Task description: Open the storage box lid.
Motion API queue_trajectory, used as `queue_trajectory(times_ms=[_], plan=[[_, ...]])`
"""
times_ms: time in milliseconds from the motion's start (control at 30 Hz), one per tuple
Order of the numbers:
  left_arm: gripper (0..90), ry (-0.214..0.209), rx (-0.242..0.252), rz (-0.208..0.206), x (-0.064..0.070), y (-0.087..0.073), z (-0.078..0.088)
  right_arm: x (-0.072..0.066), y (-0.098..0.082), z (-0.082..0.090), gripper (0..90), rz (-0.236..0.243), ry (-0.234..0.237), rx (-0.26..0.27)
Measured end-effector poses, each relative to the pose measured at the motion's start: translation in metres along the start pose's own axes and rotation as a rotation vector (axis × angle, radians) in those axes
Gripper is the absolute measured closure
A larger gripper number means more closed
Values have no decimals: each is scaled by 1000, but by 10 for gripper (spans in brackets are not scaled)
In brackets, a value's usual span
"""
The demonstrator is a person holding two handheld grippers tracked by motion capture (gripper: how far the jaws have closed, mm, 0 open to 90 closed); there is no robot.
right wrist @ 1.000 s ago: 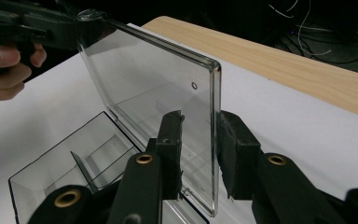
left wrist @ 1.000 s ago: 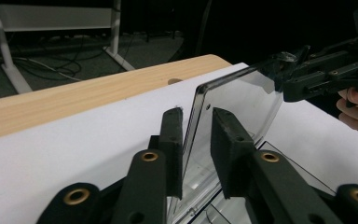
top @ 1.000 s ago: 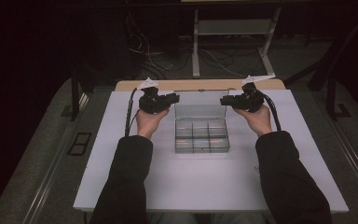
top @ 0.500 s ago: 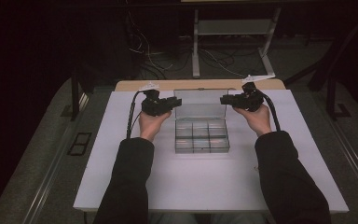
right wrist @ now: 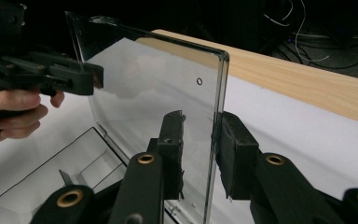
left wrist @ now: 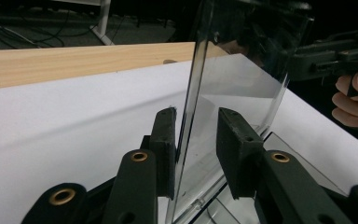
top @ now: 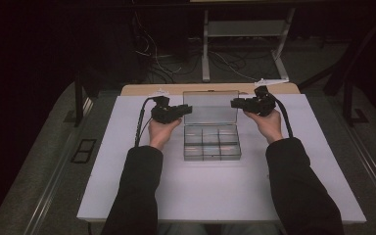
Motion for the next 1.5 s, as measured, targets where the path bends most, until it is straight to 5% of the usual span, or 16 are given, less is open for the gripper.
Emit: queue_trajectory(times_ms=[367, 733, 1500], plan=[[720, 32, 17, -9, -5, -1, -7, 8, -3, -7, 648, -25, -6, 19], [717, 28, 26, 25, -9, -3, -11, 15, -13, -13, 649, -82, 15, 19], [701, 37, 29, 79, -14, -6, -18, 15, -42, -21, 642, -118, -9, -93]])
Point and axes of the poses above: each handheld gripper's, and its own axes: z roughly backward along the jaws, y roughly out of its top, x roughly to its right, the point moved 7 cm from there along -z, roughly forward along the jaws, and after that the axes turned 12 degrees about y, right-handed, at the moved point
